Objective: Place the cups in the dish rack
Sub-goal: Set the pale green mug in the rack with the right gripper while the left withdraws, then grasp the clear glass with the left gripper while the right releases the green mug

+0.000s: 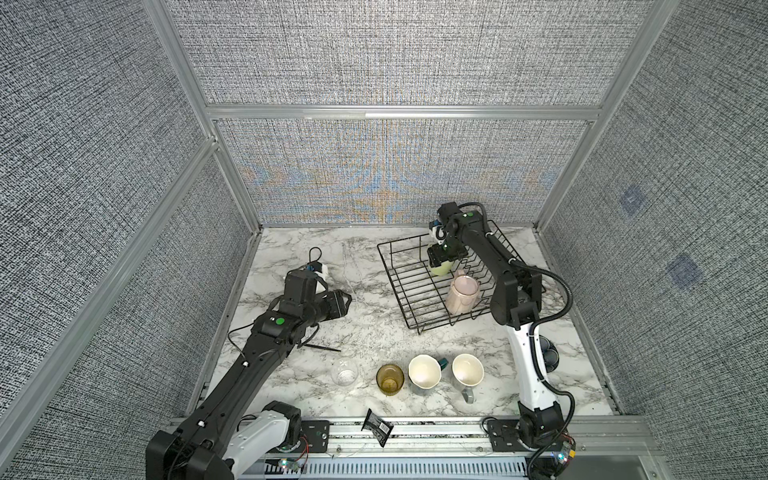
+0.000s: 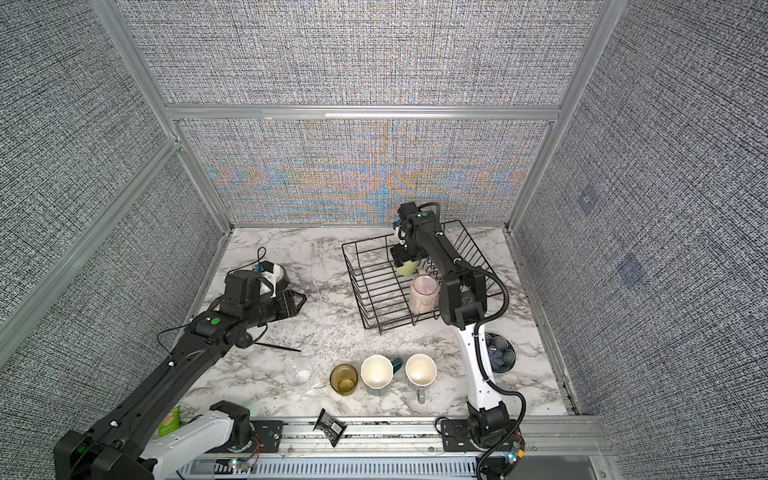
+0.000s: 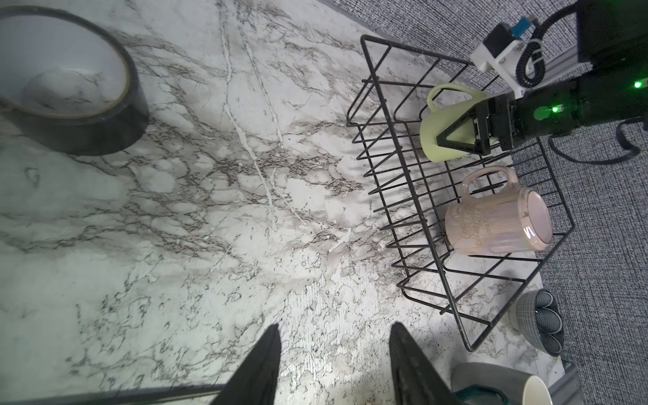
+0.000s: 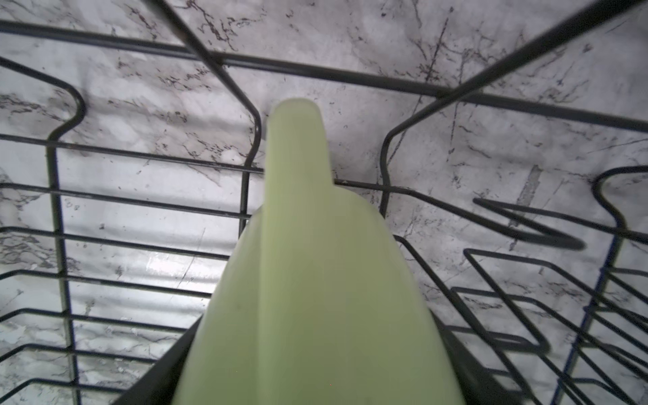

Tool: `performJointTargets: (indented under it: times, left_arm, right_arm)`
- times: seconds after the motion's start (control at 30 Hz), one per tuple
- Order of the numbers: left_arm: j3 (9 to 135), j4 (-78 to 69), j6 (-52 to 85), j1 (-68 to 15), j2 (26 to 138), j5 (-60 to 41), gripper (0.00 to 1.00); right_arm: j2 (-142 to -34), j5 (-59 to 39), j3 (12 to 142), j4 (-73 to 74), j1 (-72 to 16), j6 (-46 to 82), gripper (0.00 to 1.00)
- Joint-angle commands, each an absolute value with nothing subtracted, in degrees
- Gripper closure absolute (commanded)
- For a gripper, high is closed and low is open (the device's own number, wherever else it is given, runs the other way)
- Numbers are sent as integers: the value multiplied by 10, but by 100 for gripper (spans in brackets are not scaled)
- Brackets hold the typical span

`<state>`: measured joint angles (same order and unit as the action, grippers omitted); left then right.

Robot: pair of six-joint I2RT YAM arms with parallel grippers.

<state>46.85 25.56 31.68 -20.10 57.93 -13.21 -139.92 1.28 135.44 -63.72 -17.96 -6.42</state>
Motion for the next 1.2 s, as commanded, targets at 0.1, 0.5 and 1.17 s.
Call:
performJointTargets:
  times: [0.1, 0.5, 1.17]
  left_arm:
    - [466, 332, 337, -201, 557, -142, 44]
    - [448, 433, 373, -222, 515, -147, 43]
    - [452, 601, 458, -311, 551, -84, 45]
  right_arm:
    - [-1391, 37, 1346, -618, -178, -54, 1]
    - [-1306, 40, 1305, -606, -178, -24, 1]
    - [-1004, 63, 1015, -390, -183, 4, 1]
